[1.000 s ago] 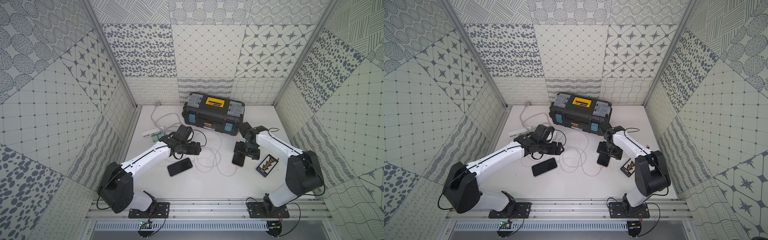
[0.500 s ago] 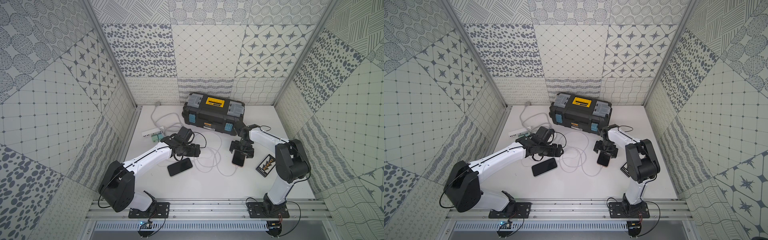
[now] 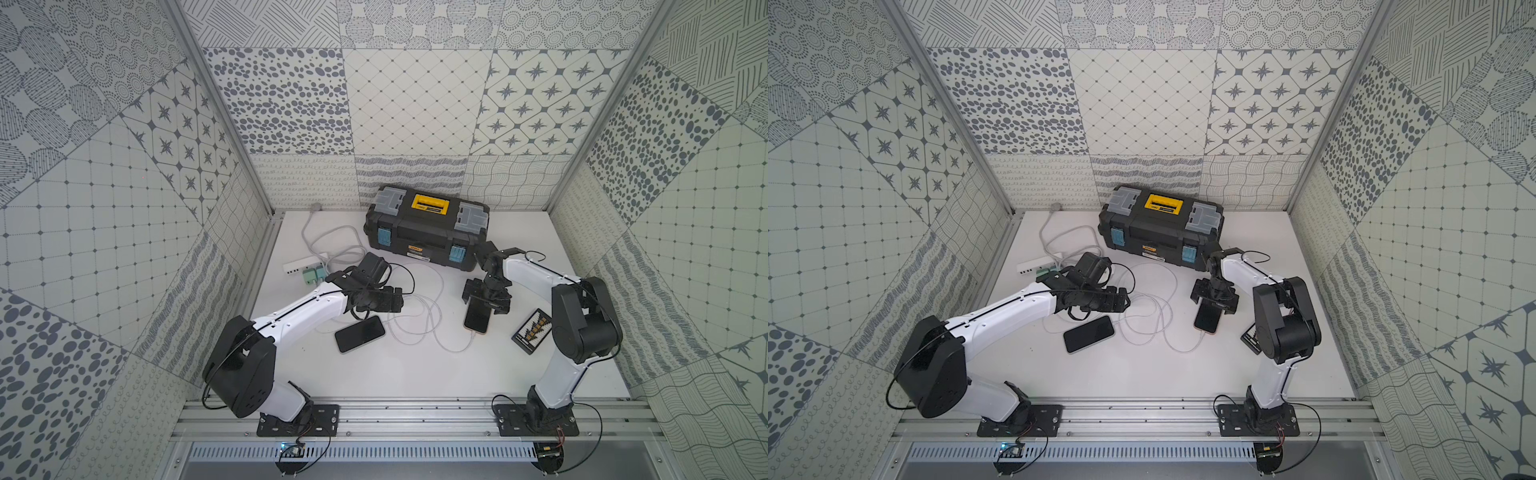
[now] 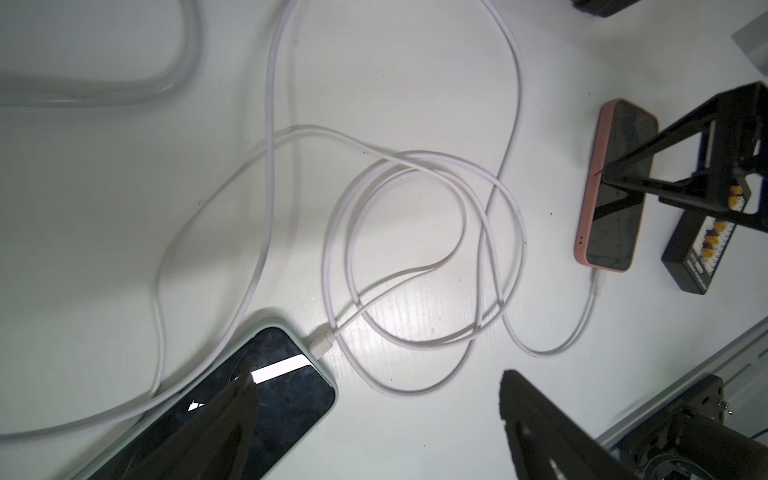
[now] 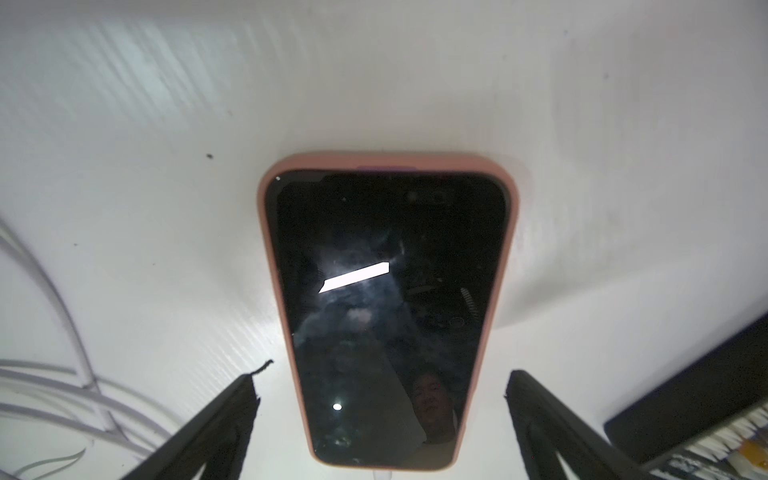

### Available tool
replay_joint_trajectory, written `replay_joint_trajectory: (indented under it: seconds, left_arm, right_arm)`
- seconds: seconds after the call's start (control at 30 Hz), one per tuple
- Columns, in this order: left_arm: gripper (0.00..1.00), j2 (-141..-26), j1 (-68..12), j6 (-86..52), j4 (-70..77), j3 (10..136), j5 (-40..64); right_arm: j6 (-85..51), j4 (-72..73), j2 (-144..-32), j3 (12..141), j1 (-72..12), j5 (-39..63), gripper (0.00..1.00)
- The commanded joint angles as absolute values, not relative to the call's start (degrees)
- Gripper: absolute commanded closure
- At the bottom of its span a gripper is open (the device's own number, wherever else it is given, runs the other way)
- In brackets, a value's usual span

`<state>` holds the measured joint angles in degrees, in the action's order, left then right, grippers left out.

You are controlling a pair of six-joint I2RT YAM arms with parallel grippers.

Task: Unplug the charging cable from the phone
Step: Pick up the phone at the center of the board.

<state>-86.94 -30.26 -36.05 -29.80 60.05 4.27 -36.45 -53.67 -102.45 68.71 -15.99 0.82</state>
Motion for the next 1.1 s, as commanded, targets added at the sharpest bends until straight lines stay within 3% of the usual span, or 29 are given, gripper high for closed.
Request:
replay_joint_trajectory:
  seconds: [0.0, 1.07]
  left_arm:
    - [0.07, -87.61, -30.67, -36.55, -28.56, 61.13, 4.95]
    - [0.09, -89.97, -30.62, -37.02, -27.96, 61.69, 6.08]
  right_arm:
    - [-35.36, -52.72, -104.41, 70.21, -16.00, 1.63, 0.03]
    - [-33.33, -52.91, -103.43, 65.98, -15.68, 2.07, 0.05]
